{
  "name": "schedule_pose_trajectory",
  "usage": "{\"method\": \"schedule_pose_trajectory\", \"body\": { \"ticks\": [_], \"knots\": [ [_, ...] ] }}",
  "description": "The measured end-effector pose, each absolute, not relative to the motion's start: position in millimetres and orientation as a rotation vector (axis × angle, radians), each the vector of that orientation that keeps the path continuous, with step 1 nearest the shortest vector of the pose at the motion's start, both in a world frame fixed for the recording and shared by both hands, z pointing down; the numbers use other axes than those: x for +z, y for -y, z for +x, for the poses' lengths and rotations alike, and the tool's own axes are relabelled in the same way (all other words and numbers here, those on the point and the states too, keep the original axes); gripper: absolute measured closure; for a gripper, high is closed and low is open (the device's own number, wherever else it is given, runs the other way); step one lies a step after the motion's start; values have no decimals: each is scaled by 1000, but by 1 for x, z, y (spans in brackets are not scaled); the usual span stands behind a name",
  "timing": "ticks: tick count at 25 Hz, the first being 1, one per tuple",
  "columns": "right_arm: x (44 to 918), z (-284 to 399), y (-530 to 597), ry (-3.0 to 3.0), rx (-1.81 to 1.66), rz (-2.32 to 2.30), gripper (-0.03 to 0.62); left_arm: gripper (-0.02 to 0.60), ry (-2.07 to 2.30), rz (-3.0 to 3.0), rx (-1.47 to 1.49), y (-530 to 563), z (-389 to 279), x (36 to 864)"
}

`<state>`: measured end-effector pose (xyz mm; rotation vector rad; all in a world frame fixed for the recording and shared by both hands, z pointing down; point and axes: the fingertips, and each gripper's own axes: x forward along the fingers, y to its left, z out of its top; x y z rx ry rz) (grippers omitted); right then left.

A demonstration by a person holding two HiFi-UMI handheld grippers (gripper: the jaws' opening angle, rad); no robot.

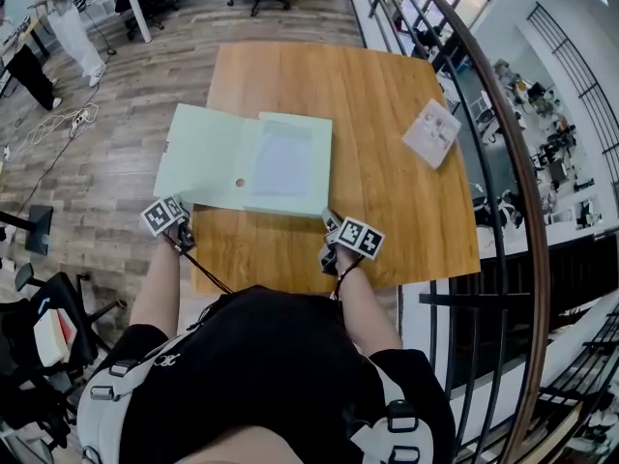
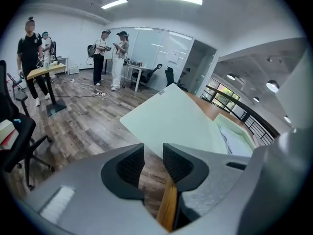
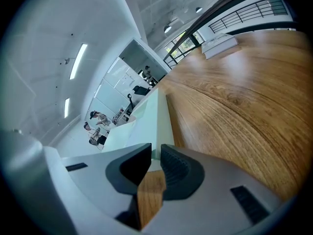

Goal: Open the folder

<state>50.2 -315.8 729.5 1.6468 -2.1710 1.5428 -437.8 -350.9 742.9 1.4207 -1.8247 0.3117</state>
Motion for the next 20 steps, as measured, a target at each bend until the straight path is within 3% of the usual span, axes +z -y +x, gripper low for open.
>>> {"method": "schedule_pose_trajectory", "body": {
  "ticks": [7, 10, 13, 20],
  "knots": [
    [727, 50, 316, 2071, 1508, 1693, 533, 456, 1844, 1517, 216, 318, -443, 700],
    [720, 49, 314, 2054, 1328, 1690, 545, 461, 1903, 1625, 152, 302, -441, 664],
    [696, 49, 317, 2089, 1103, 1708, 588, 571, 1951, 1830, 157, 298, -422, 621],
    [581, 30, 338, 2307, 532, 1779, 588, 577, 1915, 2258, 151, 322, -342, 533]
  ]
}}
